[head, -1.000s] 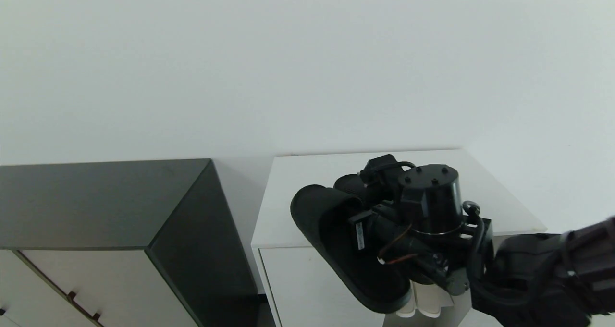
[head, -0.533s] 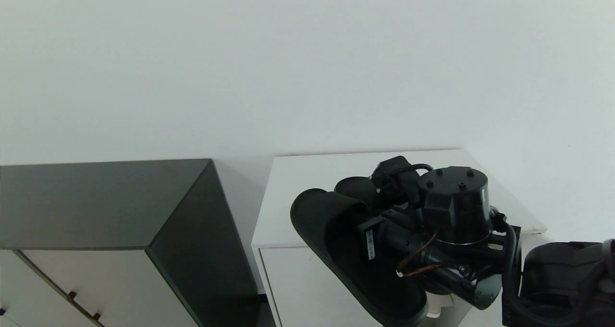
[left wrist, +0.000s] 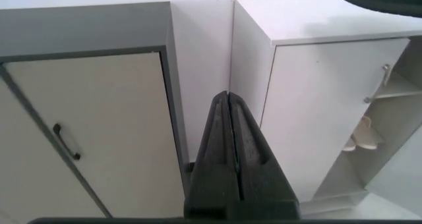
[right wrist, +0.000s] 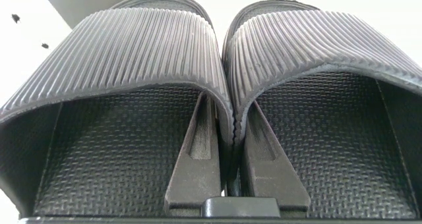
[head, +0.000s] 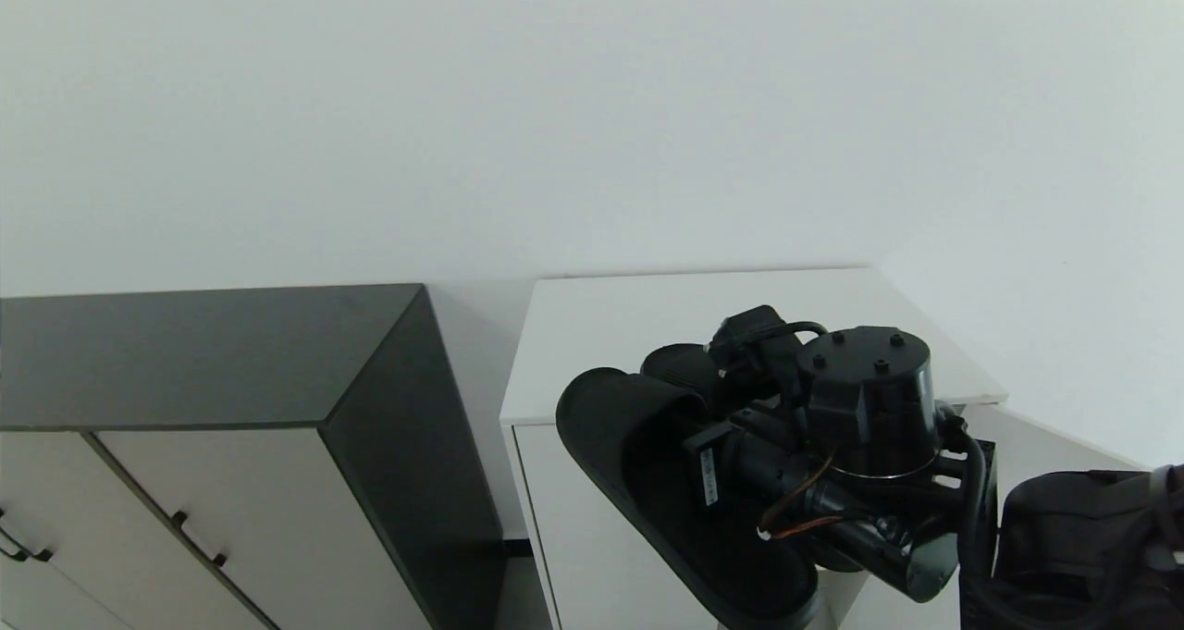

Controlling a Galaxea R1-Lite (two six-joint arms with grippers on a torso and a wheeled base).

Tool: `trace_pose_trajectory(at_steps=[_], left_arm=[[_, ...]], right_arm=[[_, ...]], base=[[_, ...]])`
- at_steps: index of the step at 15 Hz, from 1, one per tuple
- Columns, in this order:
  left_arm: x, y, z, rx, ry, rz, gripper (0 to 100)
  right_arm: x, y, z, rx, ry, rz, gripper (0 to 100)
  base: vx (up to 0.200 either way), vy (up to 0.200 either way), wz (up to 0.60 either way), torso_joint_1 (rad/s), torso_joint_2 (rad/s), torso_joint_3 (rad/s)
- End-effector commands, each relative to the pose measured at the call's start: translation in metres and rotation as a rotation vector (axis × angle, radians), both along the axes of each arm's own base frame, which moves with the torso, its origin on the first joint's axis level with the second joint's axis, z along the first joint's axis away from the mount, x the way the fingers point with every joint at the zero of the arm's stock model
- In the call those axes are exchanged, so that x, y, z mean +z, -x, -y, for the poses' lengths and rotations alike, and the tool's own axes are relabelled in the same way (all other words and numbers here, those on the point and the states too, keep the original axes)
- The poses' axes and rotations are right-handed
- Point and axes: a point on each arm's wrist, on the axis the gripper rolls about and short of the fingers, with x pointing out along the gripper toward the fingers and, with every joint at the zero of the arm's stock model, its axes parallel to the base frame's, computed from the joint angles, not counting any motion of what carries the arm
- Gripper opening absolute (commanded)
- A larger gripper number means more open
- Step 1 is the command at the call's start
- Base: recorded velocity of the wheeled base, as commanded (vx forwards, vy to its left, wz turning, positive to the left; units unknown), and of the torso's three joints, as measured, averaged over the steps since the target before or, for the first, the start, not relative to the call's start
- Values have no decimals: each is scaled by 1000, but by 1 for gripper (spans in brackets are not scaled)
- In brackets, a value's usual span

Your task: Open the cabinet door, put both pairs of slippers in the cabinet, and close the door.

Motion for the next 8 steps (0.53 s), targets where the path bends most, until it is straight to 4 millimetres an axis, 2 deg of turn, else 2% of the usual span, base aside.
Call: trace_pose_trajectory(at_steps=[1, 4, 8], left_arm=[[0, 0, 0, 0, 1, 0, 0], [0, 0, 0, 0, -1, 0, 0], [0, 0, 0, 2, 1, 0, 0]], right_arm=[[-2, 0, -1, 1, 6, -5, 0], [-3, 0, -1, 1, 8, -7, 0], [-5, 0, 0, 1, 12, -10, 0]], base=[[-200, 0, 0, 2, -2, 2], [-200, 0, 0, -1, 1, 1], [0, 0, 0, 0, 0, 0]])
